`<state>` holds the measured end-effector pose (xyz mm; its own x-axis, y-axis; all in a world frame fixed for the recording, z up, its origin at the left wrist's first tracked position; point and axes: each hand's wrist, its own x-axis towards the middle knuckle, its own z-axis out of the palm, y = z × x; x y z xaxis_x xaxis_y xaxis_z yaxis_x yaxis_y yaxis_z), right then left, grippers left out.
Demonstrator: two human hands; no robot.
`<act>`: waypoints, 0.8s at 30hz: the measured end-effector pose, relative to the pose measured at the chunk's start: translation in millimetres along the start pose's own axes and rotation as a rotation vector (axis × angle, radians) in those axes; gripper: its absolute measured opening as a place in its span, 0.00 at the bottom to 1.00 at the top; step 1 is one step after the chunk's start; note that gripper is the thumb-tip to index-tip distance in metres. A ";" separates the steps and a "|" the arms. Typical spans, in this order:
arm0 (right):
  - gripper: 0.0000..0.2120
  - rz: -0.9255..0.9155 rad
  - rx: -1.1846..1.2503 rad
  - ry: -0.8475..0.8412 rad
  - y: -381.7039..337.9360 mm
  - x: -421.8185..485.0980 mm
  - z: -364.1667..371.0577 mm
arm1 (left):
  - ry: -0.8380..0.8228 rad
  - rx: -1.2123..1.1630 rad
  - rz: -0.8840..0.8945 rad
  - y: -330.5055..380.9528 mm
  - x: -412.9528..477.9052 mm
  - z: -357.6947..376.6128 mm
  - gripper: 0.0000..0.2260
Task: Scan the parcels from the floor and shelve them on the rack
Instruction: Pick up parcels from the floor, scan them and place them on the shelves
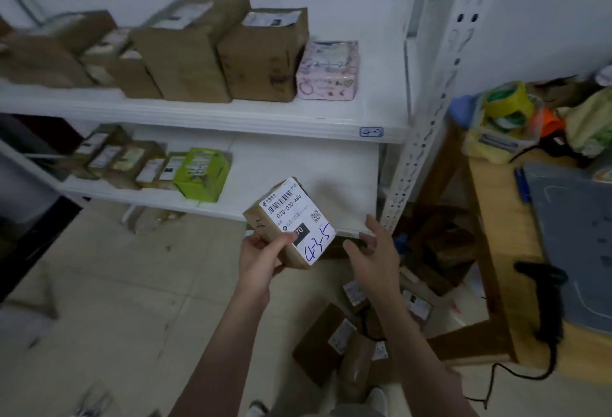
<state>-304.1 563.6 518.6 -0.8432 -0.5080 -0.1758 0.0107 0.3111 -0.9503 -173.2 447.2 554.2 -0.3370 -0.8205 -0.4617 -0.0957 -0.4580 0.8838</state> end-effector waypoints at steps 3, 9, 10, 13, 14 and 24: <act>0.26 -0.006 0.091 -0.101 -9.4 -22.2 53.1 | 0.032 -0.044 -0.027 10.4 8.3 -56.5 0.17; 0.24 0.121 0.270 -0.312 -21.0 -58.4 150.0 | 0.022 -0.034 -0.058 30.9 19.2 -154.9 0.37; 0.24 0.140 0.288 -0.364 -24.8 -66.0 163.1 | 0.009 -0.026 -0.061 33.2 20.2 -169.4 0.34; 0.17 0.179 0.270 -0.515 -33.7 -87.2 198.7 | -0.004 -0.017 -0.060 35.4 23.6 -213.2 0.30; 0.14 0.199 0.260 -0.566 -35.7 -93.6 209.1 | 0.001 -0.014 -0.064 34.6 24.1 -226.9 0.29; 0.23 0.376 0.285 -0.706 -32.0 -97.1 277.6 | 0.018 0.053 -0.135 35.5 59.7 -283.3 0.16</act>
<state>-73.4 380.0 494.7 -0.2244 -0.8229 -0.5220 0.4376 0.3935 -0.8085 68.6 285.1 536.6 -0.3008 -0.7586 -0.5779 -0.1886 -0.5467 0.8158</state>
